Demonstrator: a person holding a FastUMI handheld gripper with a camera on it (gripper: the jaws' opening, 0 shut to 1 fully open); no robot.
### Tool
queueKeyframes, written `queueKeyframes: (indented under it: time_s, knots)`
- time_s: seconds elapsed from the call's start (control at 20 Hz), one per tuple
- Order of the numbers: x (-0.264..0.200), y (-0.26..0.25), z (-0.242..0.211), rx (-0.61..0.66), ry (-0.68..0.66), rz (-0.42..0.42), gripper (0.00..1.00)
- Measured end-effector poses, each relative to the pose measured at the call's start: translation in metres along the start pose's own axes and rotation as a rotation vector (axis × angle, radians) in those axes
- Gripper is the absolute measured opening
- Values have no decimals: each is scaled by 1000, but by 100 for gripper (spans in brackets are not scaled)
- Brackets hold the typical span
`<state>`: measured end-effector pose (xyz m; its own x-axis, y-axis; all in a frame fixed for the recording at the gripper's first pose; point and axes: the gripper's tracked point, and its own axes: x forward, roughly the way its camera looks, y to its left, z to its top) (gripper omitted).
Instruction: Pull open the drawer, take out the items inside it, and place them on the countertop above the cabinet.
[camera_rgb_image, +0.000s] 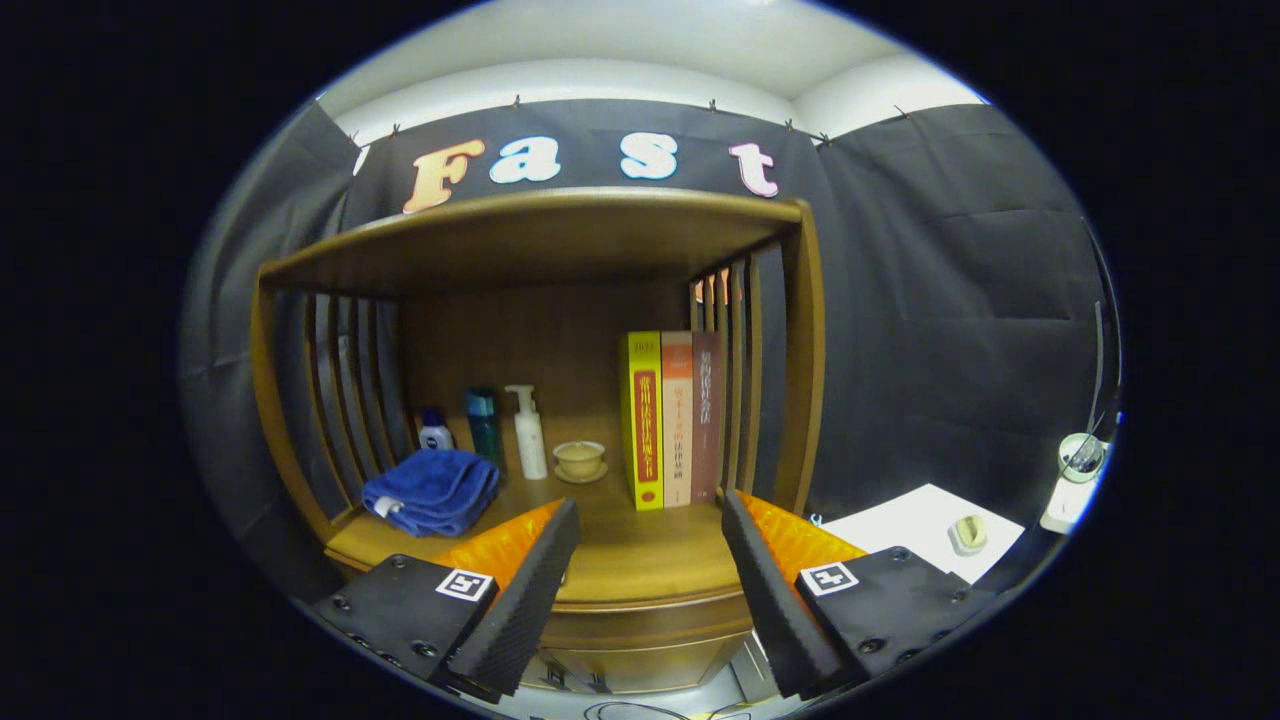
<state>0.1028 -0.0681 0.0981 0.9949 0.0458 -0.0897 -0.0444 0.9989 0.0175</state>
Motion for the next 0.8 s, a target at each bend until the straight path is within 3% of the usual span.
queueKeyframes:
  time_s: [0.35, 0.8]
  knots:
    - [-33, -8, 74, -53, -46, 19, 96]
    - [-38, -19, 82, -24, -58, 16, 96]
